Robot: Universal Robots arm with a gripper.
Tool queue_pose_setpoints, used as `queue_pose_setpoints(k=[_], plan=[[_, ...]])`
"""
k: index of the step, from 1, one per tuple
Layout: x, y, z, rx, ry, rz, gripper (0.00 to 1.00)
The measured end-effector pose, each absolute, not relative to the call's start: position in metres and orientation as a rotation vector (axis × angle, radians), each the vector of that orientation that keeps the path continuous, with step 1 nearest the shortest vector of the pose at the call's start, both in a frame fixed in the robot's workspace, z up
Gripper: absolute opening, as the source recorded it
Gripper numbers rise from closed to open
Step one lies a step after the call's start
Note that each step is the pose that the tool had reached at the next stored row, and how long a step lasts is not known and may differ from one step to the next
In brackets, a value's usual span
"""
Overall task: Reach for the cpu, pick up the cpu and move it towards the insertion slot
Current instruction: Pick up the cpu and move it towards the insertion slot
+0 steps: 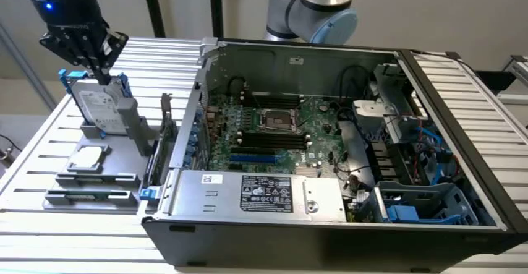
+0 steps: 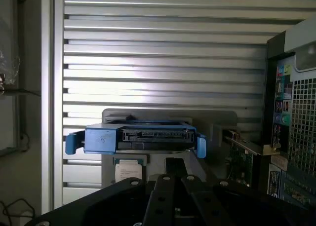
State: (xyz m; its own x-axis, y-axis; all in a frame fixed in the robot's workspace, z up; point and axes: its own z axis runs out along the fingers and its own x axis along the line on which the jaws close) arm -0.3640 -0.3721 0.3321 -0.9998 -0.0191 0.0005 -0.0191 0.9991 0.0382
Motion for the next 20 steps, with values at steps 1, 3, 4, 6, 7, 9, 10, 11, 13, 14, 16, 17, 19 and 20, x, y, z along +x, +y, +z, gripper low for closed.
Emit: queue_pose_setpoints(k=[1,3,4,6,7,9,10,11,13,14,16,17,19,20], plan=[[-0.364,-0.372,0.332,0.030,-3.140,-0.060,0.11],[-0.364,-0.372,0.332,0.030,-3.140,-0.060,0.11],[-0.364,-0.372,0.332,0.030,-3.140,-0.060,0.11],[-0.365,-0.375,0.332,0.030,-3.140,-0.060,0.11],[-0.365,-0.377,0.332,0.030,-3.140,-0.060,0.11],[-0.368,-0.384,0.332,0.030,-3.140,-0.060,0.11],[-0.370,-0.387,0.332,0.030,-3.140,-0.060,0.11],[-0.372,-0.389,0.332,0.030,-3.140,-0.060,0.11],[-0.378,-0.394,0.332,0.030,-3.140,-0.060,0.11],[-0.381,-0.395,0.331,0.030,-3.140,-0.060,0.11],[-0.388,-0.398,0.331,0.030,-3.140,-0.060,0.11],[-0.391,-0.400,0.330,0.030,-3.139,-0.060,0.11],[-0.398,-0.402,0.330,0.030,-3.139,-0.060,0.11],[-0.401,-0.402,0.329,0.030,-3.139,-0.060,0.11]])
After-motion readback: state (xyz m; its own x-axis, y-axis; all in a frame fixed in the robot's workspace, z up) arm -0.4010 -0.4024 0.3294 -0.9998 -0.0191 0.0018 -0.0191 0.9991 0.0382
